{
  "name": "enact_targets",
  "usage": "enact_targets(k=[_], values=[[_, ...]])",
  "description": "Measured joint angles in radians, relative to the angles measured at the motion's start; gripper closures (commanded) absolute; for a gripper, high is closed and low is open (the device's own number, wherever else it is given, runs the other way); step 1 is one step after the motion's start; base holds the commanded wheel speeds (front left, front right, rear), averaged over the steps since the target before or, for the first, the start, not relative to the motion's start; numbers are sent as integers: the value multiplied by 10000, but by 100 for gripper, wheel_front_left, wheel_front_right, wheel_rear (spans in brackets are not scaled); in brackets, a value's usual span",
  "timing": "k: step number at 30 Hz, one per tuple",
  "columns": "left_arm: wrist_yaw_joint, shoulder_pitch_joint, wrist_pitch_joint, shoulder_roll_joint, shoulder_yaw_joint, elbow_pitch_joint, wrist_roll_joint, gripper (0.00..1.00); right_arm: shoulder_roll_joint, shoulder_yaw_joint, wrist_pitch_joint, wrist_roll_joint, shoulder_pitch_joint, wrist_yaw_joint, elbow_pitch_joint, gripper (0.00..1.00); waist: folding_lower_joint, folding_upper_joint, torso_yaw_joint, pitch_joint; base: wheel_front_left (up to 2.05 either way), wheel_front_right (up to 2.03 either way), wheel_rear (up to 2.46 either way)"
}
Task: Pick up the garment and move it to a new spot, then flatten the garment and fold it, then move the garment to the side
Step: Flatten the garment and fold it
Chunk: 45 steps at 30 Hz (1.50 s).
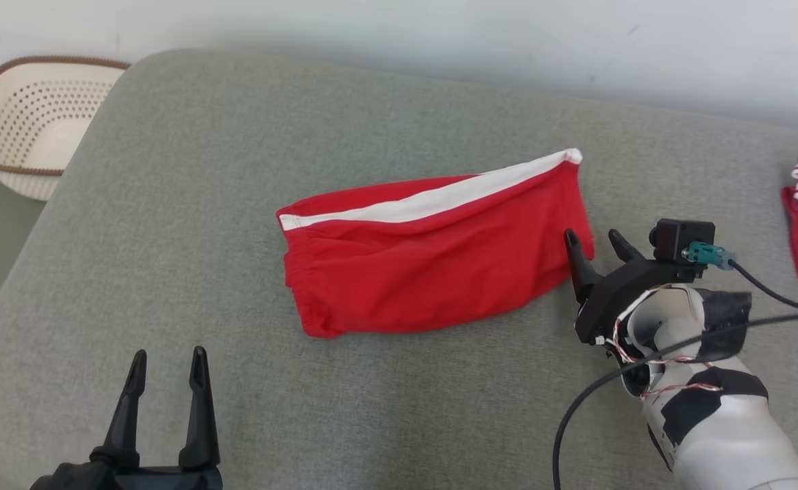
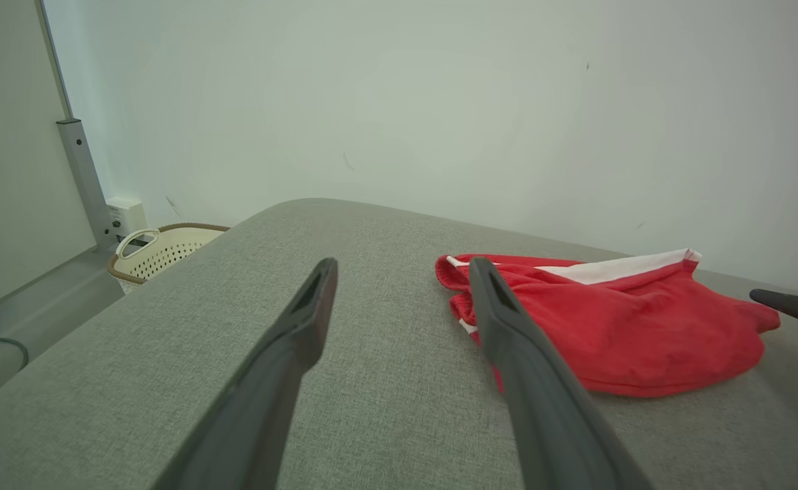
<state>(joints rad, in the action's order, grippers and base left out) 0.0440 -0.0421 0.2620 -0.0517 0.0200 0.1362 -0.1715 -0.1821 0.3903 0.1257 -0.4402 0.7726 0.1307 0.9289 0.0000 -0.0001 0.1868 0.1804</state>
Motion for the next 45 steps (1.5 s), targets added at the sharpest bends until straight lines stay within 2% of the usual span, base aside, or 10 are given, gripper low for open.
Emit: enact_targets(k=[10,11,12,13,21,27,35,45], values=[[178,-110,0,0,230,-142,-184,0,282,-268,-201,82,823,0,1896,2,0,1,569,408,0,0,0],[194,-126,0,2,236,-150,-188,0,299,-249,-155,67,860,0,1921,31,0,1,580,417,0,0,0],[196,-151,0,2,244,-157,-201,0,320,-221,-98,23,901,0,1944,72,1,2,579,417,0,0,0],[205,-174,0,4,245,-161,-201,0,347,-176,-67,-10,943,0,1975,100,1,2,568,410,0,0,0],[153,4,0,4,136,-362,-127,0,546,244,512,-596,525,0,1751,100,0,1,392,27,0,0,0],[19,255,0,8,46,-428,-50,0,571,965,506,-1195,-358,0,926,100,-1,1,76,-406,0,0,0],[-73,452,0,10,81,-587,-35,0,186,1674,272,-2105,-1977,0,-604,100,-1,1,-358,-955,0,0,0],[-75,763,0,6,10,-596,-36,0,-245,1442,-199,-2205,-3355,0,-1939,100,-1,1,-800,-1254,0,0,0]])
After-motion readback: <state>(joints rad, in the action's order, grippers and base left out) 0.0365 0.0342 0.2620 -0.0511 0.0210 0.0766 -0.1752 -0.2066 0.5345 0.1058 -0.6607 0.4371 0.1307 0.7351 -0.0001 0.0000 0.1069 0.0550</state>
